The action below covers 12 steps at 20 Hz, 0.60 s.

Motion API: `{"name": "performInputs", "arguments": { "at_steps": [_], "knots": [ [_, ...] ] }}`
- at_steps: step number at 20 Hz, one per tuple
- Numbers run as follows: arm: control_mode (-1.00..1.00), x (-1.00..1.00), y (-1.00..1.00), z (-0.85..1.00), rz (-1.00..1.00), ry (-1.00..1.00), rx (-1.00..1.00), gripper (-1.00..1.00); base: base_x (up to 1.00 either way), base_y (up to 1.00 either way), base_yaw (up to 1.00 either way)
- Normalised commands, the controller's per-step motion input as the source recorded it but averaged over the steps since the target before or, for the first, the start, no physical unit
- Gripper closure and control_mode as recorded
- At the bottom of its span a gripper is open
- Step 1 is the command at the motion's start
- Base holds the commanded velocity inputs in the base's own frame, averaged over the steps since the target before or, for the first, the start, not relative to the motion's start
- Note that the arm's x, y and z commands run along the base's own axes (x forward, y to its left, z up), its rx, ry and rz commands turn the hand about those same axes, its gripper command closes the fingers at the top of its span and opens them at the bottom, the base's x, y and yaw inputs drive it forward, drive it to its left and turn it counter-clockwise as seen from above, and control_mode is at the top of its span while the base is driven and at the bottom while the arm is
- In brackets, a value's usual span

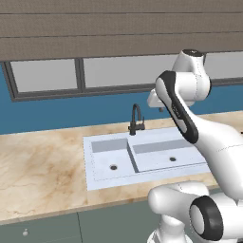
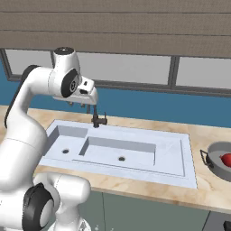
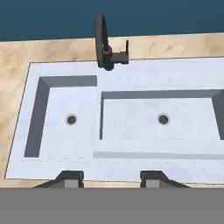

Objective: Dump the onion from the pot into the sink. Then turn on the water and wash the onion. Then turn off the water and put the onion back in the pot.

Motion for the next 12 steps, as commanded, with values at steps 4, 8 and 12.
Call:
{"name": "performInputs", "arguments": {
  "at_steps": [4, 8, 12],
  "knots": [
    [-1.0, -0.06, 0.0, -0.04, 0.0, -0.01, 0.0, -1.0, 0.0, 0.0, 0.0],
    [-1.0, -0.14, -0.05, -0.11, 0.0, -0.02, 0.0, -1.0, 0.0, 0.0, 0.0],
    [-1.0, -0.21, -0.51, -0.02, 0.0, 0.0, 0.01, -1.0, 0.0, 0.0, 0.0]
  ]
}}
